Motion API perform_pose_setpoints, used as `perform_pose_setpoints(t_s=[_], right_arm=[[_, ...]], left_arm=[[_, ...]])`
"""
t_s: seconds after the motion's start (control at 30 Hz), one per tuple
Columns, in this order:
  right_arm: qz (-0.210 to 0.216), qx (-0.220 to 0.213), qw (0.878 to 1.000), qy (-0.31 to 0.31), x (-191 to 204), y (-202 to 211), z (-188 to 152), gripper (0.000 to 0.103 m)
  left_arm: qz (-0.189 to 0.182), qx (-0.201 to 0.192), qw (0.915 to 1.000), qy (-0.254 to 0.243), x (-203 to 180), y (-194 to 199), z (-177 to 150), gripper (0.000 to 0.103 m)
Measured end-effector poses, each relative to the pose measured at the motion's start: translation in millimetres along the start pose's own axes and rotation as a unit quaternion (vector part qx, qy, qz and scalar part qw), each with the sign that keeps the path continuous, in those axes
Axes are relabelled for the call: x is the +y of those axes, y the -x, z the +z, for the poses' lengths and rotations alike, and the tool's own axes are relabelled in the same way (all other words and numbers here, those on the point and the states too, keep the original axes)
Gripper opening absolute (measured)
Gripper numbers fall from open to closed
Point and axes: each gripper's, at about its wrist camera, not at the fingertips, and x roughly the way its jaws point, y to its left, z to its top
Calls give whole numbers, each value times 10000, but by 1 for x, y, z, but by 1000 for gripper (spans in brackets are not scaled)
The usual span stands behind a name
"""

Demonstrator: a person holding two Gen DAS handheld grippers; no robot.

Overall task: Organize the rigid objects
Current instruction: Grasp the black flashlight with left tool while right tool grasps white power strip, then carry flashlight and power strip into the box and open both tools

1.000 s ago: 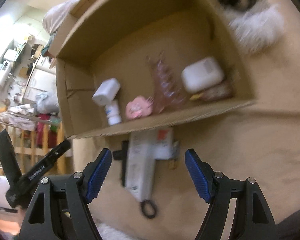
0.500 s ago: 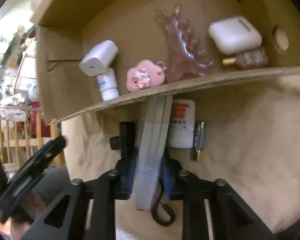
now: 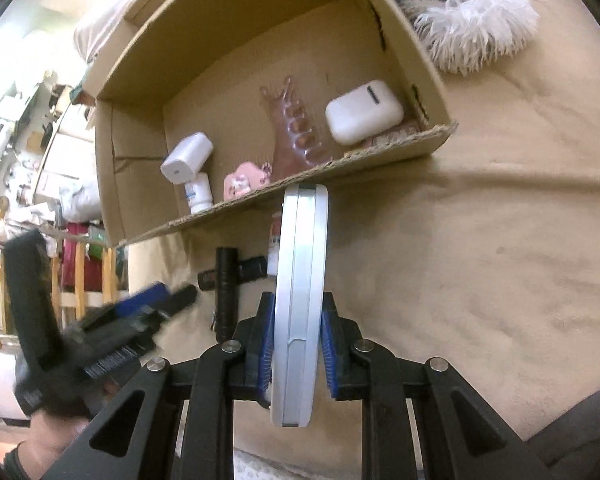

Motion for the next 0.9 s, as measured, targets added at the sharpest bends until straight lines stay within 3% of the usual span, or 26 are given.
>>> perform_pose_setpoints(t_s=[0.17,0.27,0.3,0.37,0.7,0.9], right_arm=[[20,-21,10000,26,-8,6,-1,22],[63,-36,10000,36,-11,10,-2,22],[71,-42,10000,47,-10,10,-2,22],[80,-41,9999,66,-10,11,-3,22],[124,-35,9997,193,-5,12,-6,22],[117,-55,9996,261,-3,13,-7,22]], left_arm=[[468,-2,9985,-267,-23,-19,2,45],[670,-84,9972,-316,-30,-22,4,31],[632,-152,9971,-398,-33,-21,5,18],[723,-226,9957,-538,-38,-18,5,17],[477,-746,9955,350,13,26,-5,17],[411,-922,9935,521,27,44,-8,17]])
